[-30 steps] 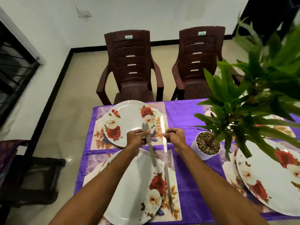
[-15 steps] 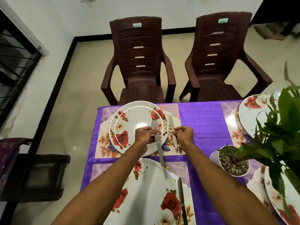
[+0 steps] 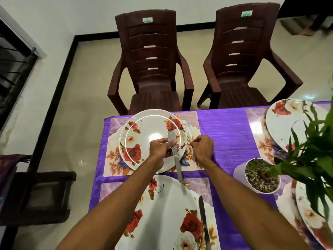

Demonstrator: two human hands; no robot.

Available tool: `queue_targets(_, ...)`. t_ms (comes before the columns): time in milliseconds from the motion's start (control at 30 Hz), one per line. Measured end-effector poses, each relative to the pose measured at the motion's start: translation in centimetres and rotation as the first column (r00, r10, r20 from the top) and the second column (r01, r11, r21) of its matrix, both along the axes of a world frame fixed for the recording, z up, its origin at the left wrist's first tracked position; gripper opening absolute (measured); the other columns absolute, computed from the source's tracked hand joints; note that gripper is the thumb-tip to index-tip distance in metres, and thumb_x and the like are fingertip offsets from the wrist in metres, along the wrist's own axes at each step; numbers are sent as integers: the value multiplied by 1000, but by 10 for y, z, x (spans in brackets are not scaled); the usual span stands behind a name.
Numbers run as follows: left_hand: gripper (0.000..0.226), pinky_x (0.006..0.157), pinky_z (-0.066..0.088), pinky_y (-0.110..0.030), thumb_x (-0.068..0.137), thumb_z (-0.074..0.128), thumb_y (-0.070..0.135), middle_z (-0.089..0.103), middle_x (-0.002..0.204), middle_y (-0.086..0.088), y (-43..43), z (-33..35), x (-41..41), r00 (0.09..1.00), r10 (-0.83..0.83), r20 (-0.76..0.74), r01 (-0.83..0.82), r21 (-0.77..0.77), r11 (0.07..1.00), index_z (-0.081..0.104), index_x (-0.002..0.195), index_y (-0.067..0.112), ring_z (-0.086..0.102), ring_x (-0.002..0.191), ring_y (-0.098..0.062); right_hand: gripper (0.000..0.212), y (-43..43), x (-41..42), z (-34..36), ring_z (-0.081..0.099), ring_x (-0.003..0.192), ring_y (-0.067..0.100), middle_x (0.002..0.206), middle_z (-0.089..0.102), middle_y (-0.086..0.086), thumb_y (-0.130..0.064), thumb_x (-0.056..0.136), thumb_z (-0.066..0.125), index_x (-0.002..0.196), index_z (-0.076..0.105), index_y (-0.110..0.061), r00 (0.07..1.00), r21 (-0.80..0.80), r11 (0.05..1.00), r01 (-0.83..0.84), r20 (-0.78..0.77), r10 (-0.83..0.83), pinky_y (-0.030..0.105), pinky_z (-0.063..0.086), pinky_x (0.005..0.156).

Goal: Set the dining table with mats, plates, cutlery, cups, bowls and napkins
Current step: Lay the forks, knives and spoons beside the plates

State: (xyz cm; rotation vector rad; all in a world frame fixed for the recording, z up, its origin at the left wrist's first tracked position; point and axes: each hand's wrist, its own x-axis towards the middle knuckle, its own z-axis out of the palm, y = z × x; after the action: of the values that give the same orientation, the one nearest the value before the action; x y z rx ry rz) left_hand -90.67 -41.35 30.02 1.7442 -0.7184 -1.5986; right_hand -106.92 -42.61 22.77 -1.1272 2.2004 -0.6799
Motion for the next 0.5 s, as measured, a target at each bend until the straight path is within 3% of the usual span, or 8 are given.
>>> queue_targets(167,25,71,61,-32,83,79,18,74,100,-6,8,1,-3,1000,-14,10,14,-25,1000,73,105,6,72,86,-24,11,12,-10,8,68,75,18,78,75,4,-20,81,82,84,78,-10,996,-51,998,38,78,-34,29,51,69)
queue_targets(300,27,68,61,-33,83,79,16,75,100,-11,22,10,-7,999,-29,-30,28,-41,999,71,105,3,74,85,-26,10,43,-17,30,64,67,9,76,74,0,-18,82,81,85,79,-9,990,-135,990,29,139,-10,19,40,59)
queue_targets(400,26,72,62,-38,82,80,16,75,97,-14,38,21,-15,998,-39,-57,38,-24,999,71,102,2,74,80,-29,6,72,-22,45,66,63,7,70,73,-5,-19,80,82,79,78,-14,975,-175,985,7,218,32,25,49,62)
queue_targets(500,17,77,61,-45,82,78,7,74,93,-23,61,31,-29,988,-24,-151,21,-16,1000,70,94,-2,73,78,-35,13,106,-31,58,64,56,14,62,71,0,-16,83,79,72,73,-19,932,-180,983,-22,353,86,36,55,61)
